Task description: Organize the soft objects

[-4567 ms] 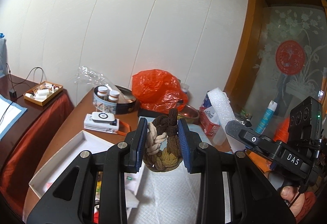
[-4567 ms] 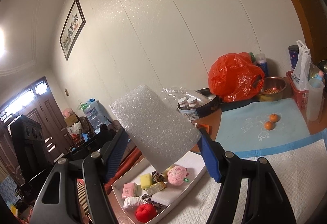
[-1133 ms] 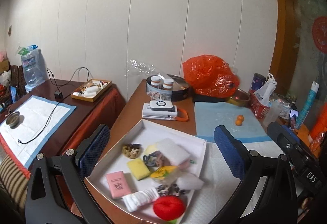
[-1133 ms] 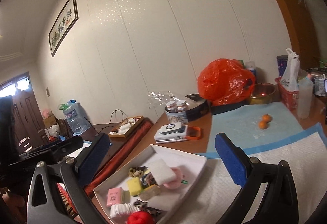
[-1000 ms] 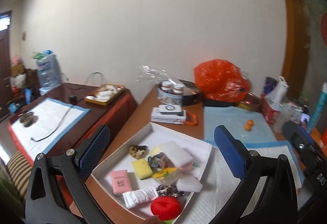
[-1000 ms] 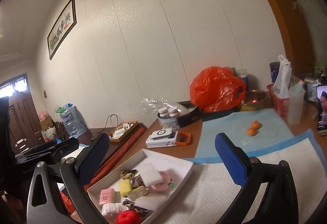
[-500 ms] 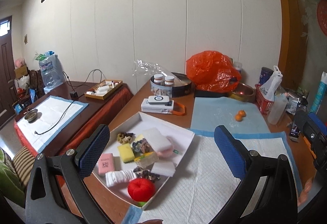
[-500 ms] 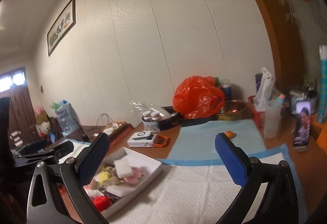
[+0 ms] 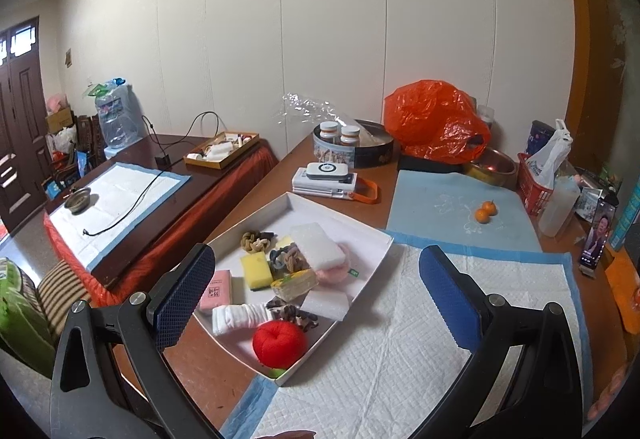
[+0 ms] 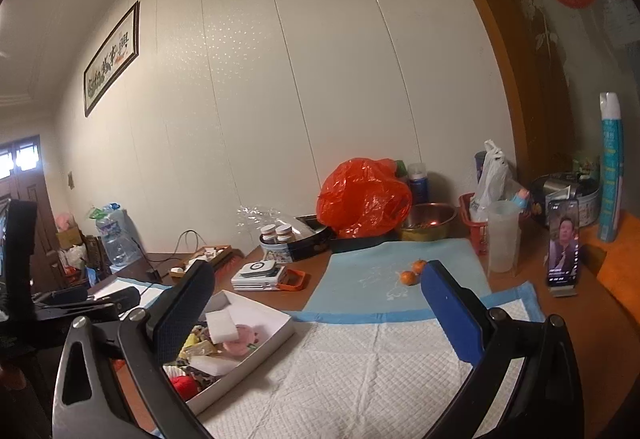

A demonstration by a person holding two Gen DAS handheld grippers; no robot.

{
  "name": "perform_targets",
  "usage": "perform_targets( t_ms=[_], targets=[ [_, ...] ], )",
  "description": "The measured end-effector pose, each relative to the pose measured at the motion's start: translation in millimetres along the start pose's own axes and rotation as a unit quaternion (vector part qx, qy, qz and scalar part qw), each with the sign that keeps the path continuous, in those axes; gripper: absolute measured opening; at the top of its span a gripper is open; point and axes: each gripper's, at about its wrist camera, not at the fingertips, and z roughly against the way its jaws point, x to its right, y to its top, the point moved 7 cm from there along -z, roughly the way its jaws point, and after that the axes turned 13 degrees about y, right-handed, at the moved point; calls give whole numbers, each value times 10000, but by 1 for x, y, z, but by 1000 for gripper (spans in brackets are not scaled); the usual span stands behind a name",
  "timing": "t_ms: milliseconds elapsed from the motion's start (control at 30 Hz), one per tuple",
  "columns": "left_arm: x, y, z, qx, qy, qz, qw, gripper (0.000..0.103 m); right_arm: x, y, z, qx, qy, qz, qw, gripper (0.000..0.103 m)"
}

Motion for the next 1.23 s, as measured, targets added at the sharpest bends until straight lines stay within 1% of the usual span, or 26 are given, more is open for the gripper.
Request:
perform_targets(
  t_ms=[367, 733, 1233],
  targets=[
    [-3, -9, -12, -252, 180, -88, 9995, 103, 6, -1, 3, 95, 41, -251, 9996, 103],
    [-2, -10, -22, -369, 2, -79, 9993, 103, 8, -4, -4, 6, 26, -325, 9995, 103],
    [-10, -8, -35, -459, -95, -56, 9989, 103, 5, -6, -13, -79, 15, -357, 9993, 103]
  ],
)
